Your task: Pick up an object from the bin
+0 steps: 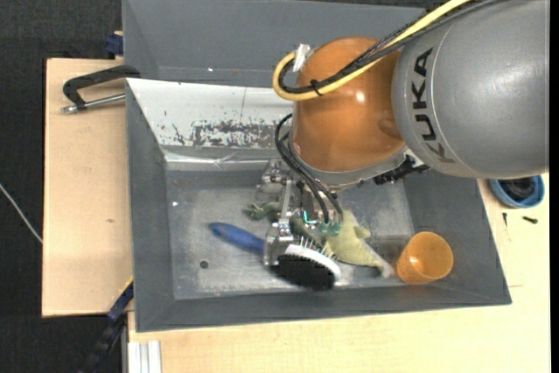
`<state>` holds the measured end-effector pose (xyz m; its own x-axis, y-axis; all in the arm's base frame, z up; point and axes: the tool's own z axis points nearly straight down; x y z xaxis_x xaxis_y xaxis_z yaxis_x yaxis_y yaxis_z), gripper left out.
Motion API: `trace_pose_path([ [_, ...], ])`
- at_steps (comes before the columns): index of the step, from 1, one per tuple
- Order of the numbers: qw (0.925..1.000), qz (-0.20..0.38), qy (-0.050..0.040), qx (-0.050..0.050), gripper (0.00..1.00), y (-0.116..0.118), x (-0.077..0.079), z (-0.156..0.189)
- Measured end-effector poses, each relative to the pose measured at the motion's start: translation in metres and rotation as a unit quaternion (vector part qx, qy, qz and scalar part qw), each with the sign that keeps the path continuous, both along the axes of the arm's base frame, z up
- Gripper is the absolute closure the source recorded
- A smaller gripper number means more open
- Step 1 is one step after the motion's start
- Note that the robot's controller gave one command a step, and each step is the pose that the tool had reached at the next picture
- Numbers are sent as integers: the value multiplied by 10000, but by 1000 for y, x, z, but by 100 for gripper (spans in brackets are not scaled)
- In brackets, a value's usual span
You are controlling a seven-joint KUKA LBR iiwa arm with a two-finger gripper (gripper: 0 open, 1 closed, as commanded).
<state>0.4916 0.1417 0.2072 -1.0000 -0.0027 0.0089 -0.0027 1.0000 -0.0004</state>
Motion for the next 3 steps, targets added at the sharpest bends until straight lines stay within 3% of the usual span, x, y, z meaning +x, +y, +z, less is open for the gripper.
trace_pose_path([
  [1, 9880, 1546, -43, 42, 0, -56, 33, -127],
  [2, 9884, 1520, -50, 19, 100, -60, 33, -129],
  [3, 9813, 1920, -112, 8, 100, -80, 44, 15],
])
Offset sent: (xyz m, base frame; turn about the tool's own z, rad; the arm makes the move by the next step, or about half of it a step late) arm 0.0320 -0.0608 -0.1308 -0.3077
